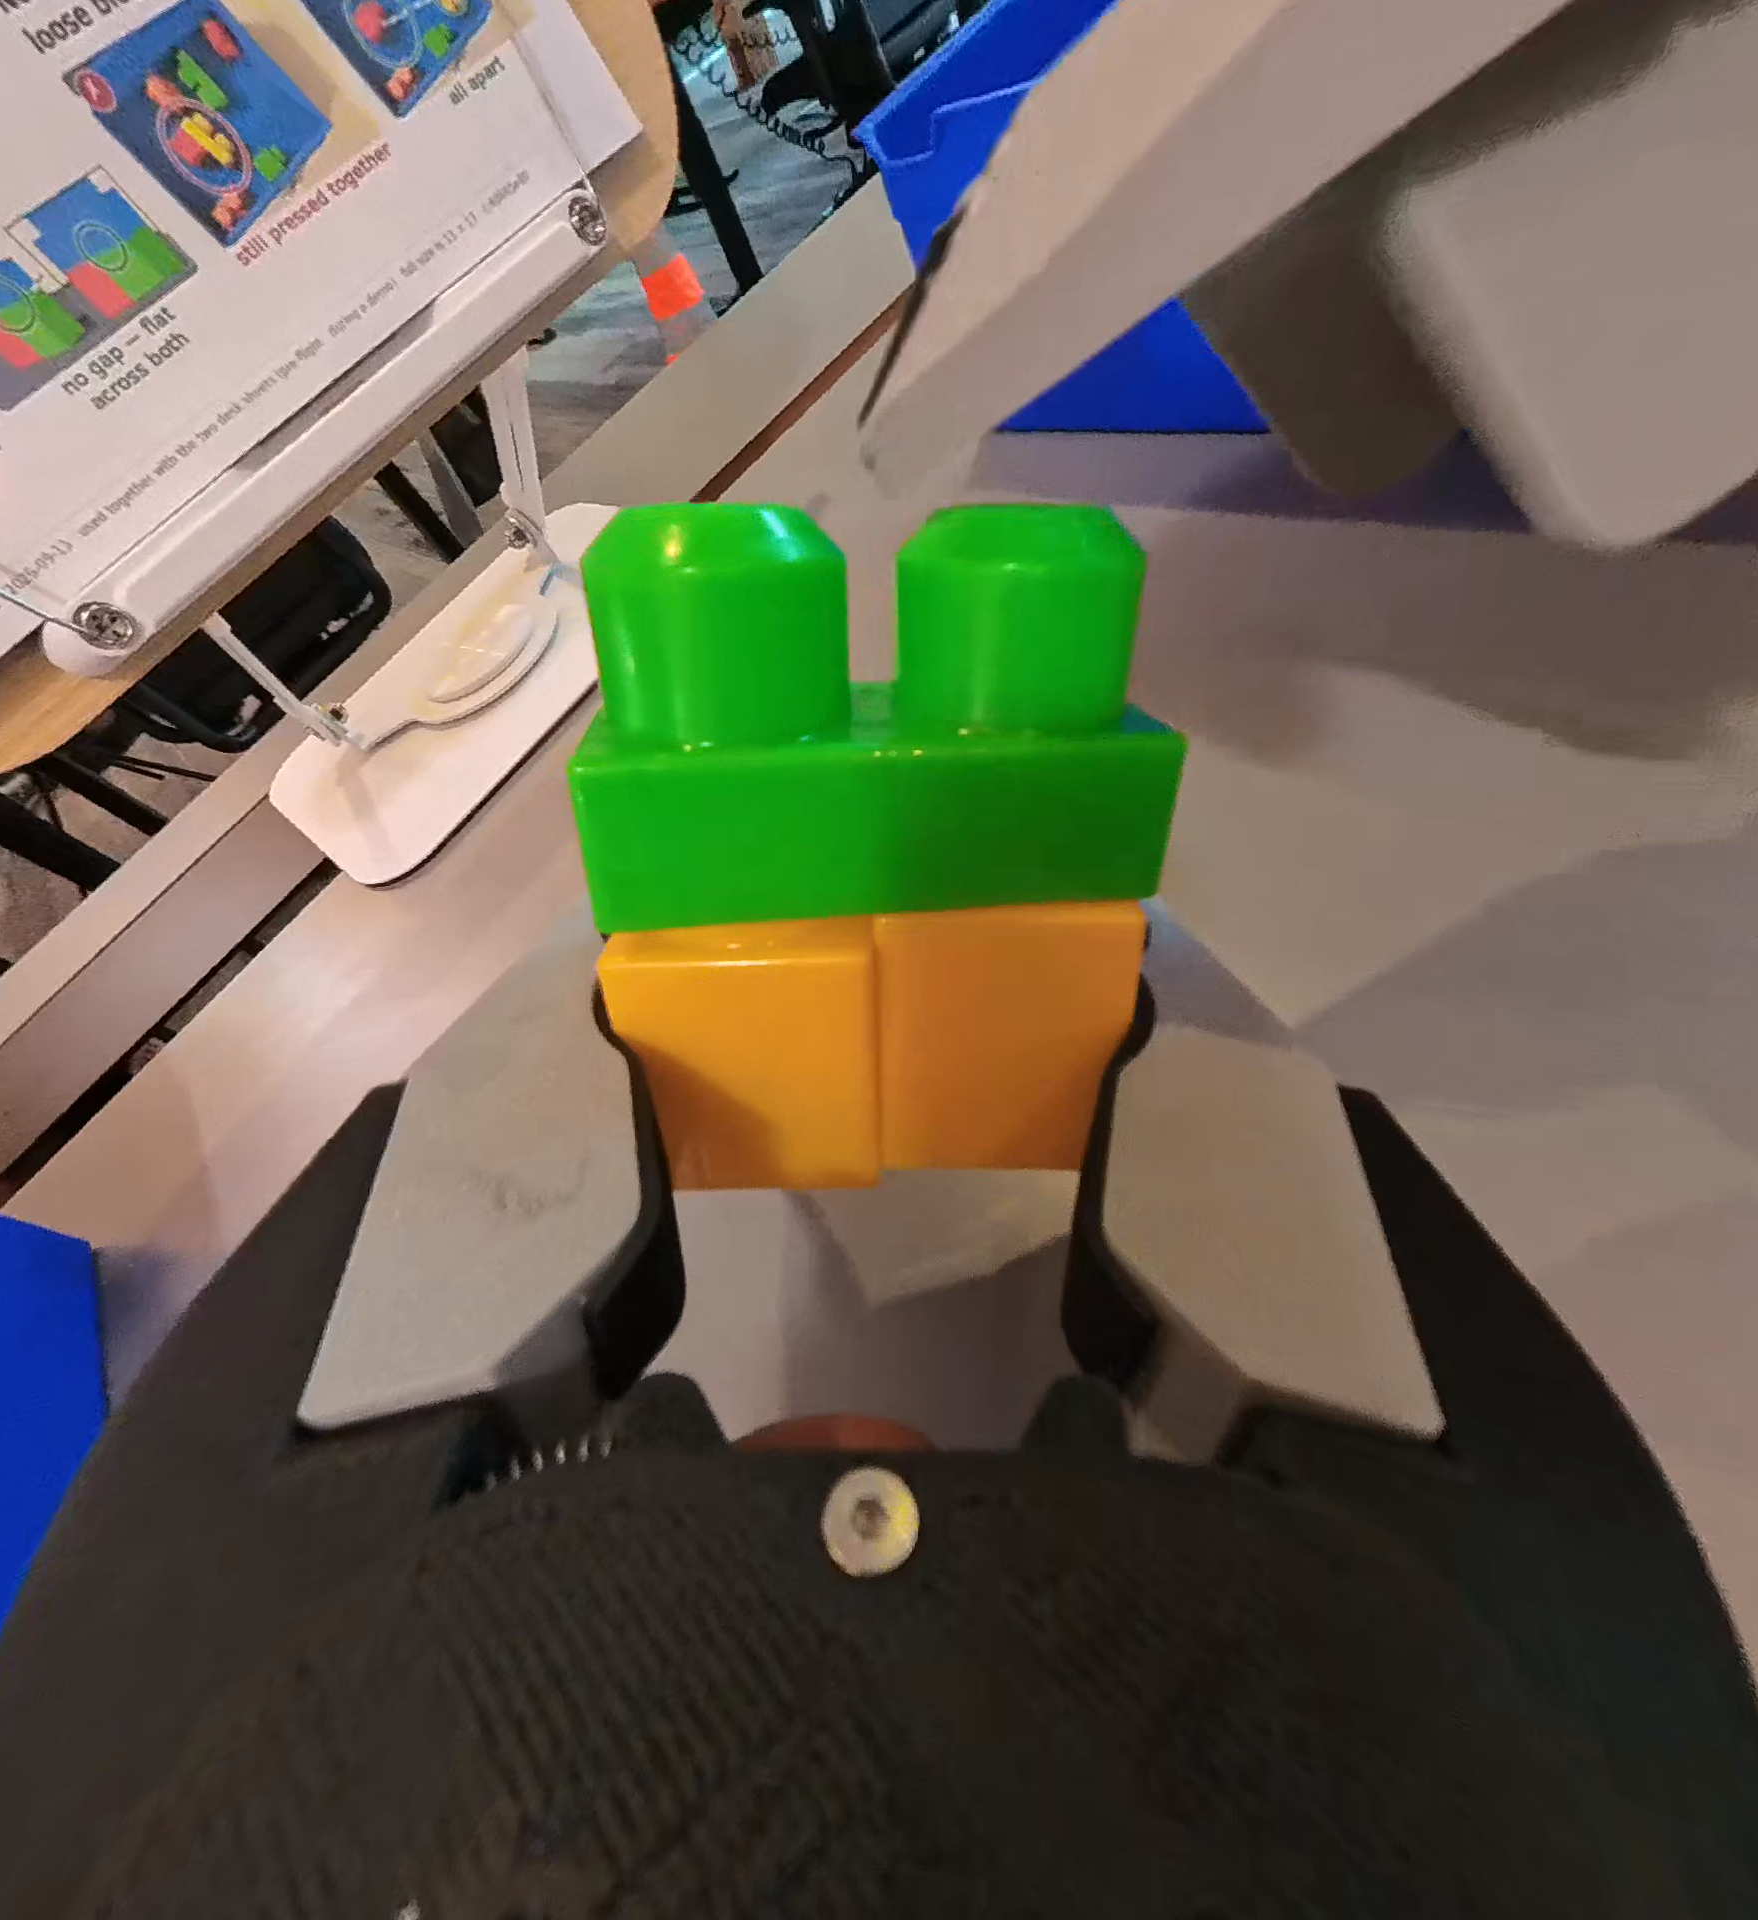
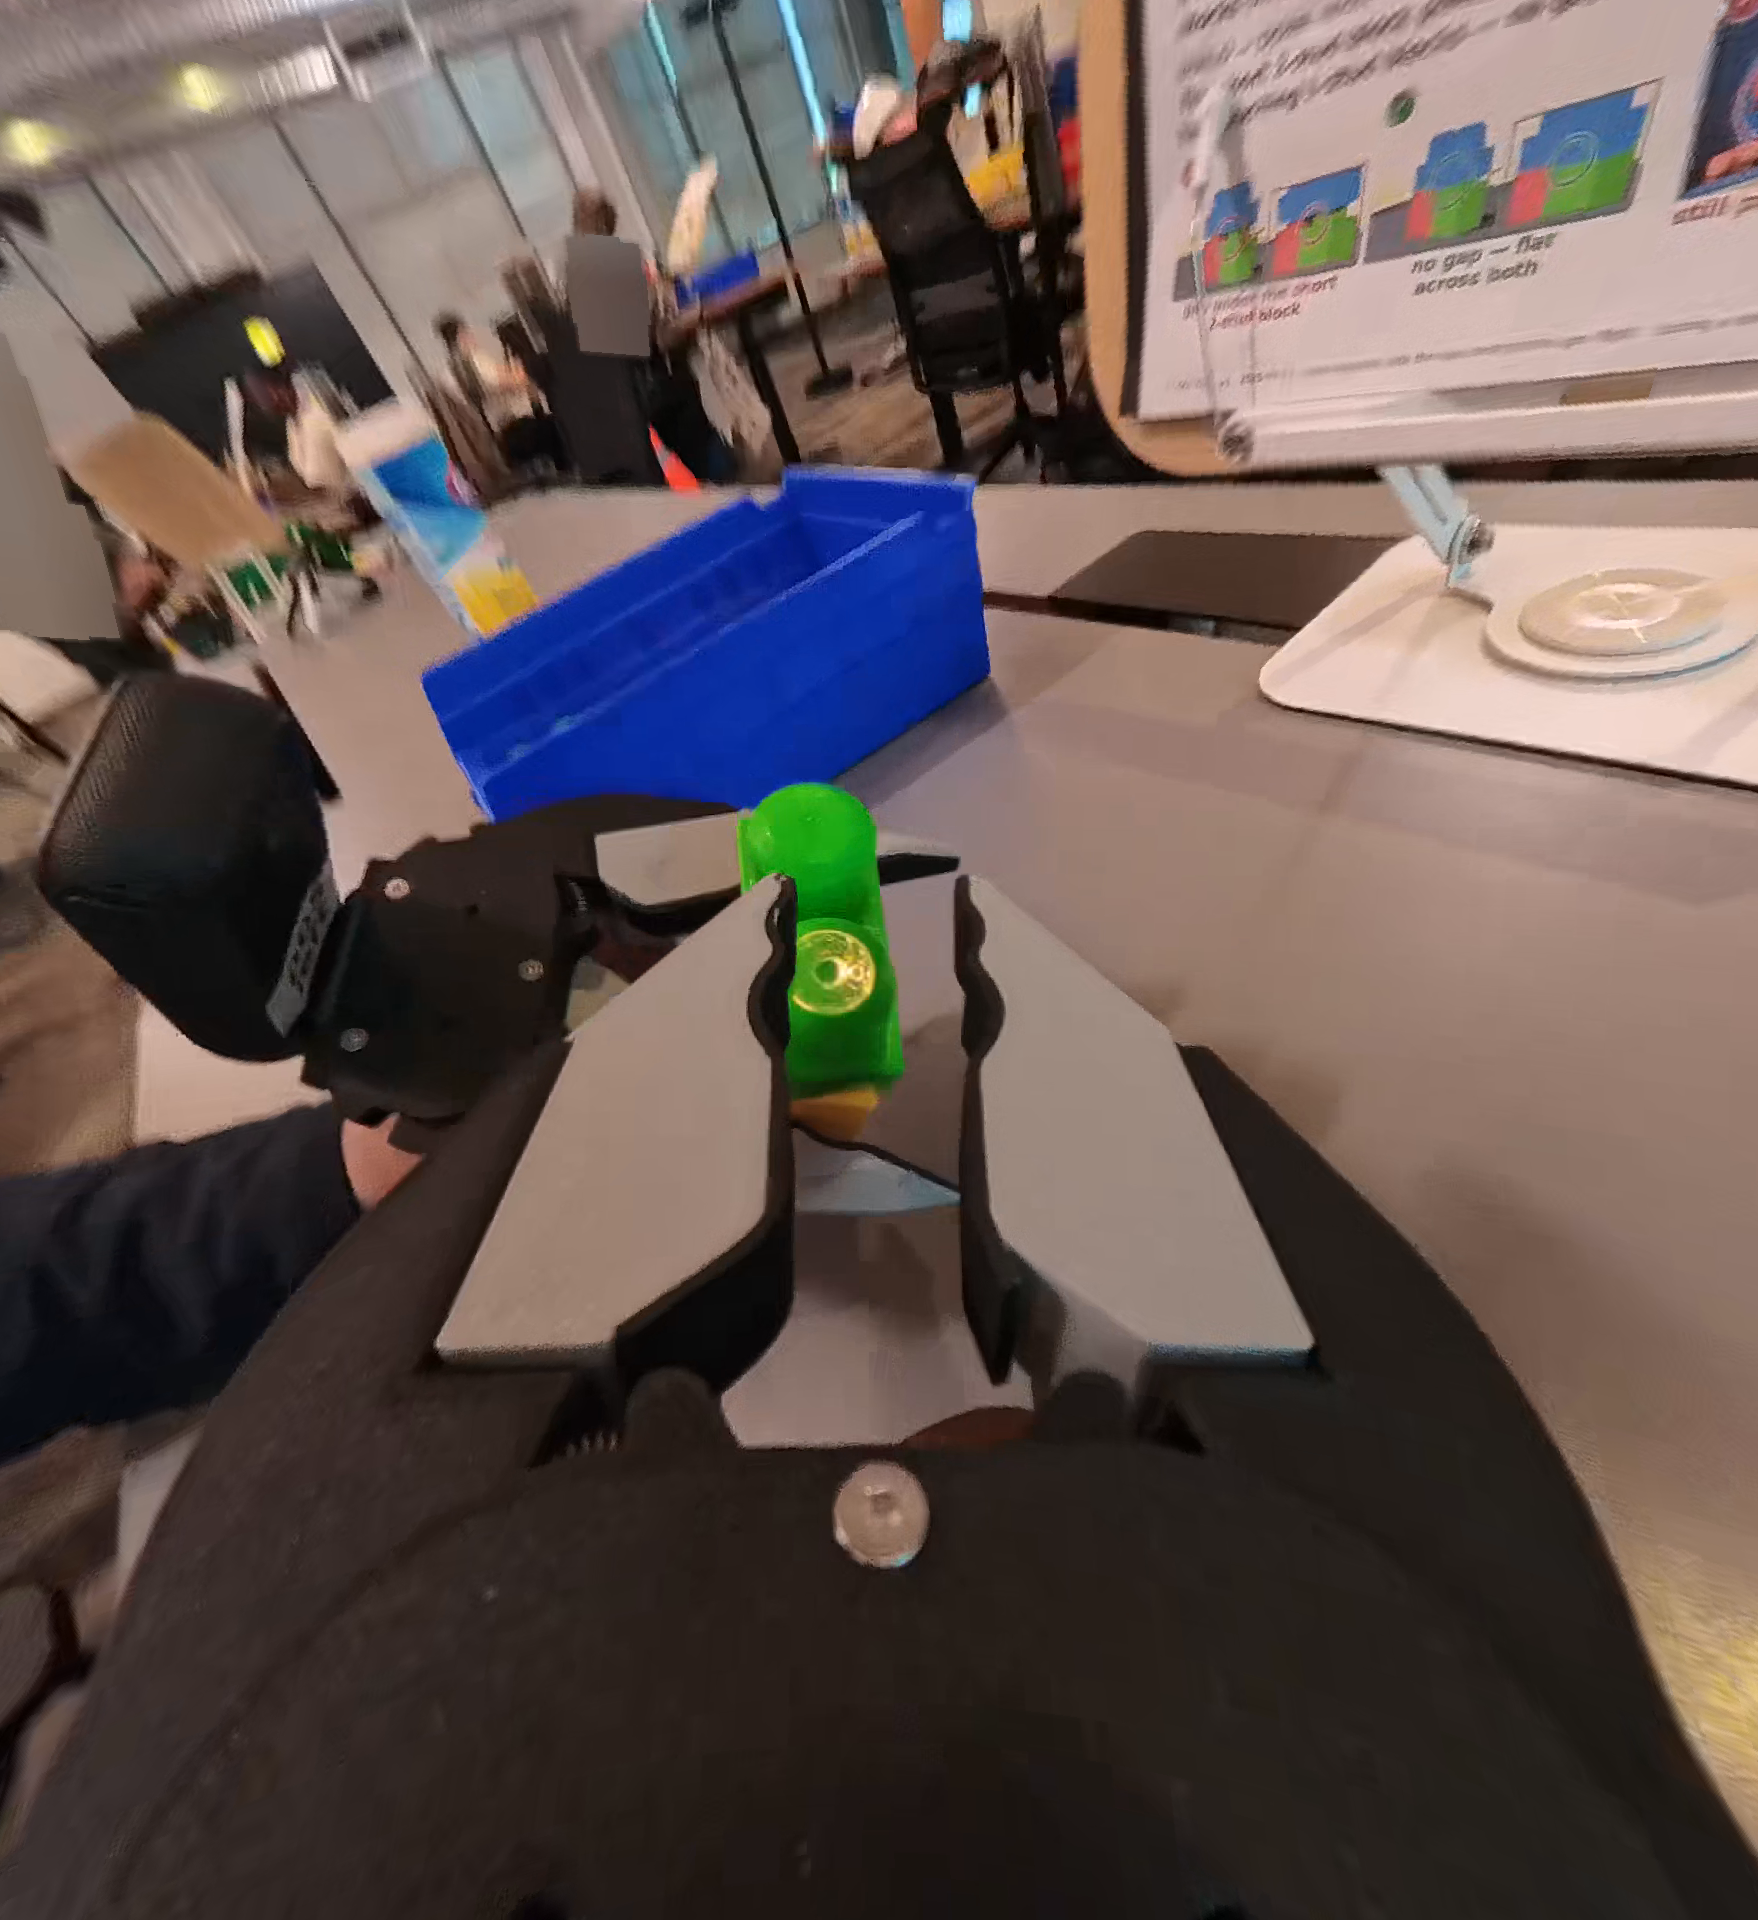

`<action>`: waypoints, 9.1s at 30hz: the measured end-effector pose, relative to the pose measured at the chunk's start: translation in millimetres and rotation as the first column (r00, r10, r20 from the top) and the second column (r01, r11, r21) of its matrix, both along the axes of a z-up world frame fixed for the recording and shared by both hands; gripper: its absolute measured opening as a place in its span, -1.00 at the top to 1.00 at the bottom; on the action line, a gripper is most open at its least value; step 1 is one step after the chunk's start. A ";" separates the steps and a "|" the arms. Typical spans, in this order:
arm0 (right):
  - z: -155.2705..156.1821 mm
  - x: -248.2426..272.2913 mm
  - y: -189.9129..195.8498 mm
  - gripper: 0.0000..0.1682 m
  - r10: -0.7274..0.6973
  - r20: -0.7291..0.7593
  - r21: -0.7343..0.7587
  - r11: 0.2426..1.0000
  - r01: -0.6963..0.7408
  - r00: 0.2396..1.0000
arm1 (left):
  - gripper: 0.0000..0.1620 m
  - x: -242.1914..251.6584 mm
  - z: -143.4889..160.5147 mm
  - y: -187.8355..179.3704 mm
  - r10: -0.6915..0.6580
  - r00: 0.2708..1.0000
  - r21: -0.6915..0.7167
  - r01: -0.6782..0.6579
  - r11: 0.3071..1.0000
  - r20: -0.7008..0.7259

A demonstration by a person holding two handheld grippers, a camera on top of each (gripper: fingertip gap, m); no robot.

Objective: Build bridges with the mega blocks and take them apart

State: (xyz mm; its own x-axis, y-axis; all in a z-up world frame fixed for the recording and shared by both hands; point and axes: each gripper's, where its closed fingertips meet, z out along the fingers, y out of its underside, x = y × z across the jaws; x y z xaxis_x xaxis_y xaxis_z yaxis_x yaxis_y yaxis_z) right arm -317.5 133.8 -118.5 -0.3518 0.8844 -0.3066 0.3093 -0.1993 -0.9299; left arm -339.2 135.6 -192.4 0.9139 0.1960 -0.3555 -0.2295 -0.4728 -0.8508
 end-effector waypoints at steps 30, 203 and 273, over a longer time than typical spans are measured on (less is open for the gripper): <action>-29.8 -17.0 -35.4 0.64 0.311 0.573 -0.056 0.938 -0.343 0.758 | -0.07 -7.7 18.4 -11.2 0.003 0.995 0.060 0.003 0.998 -0.102; -83.8 143.1 335.3 0.57 -0.591 0.780 0.622 0.767 -0.157 0.207 | -0.09 -8.8 -31.2 -27.6 -0.070 0.996 -0.136 0.077 0.988 0.056; -92.2 144.9 335.2 0.62 -0.573 0.735 0.502 0.819 0.278 0.362 | -0.02 -18.3 -42.0 -31.5 -0.009 1.000 -0.207 0.014 0.978 0.026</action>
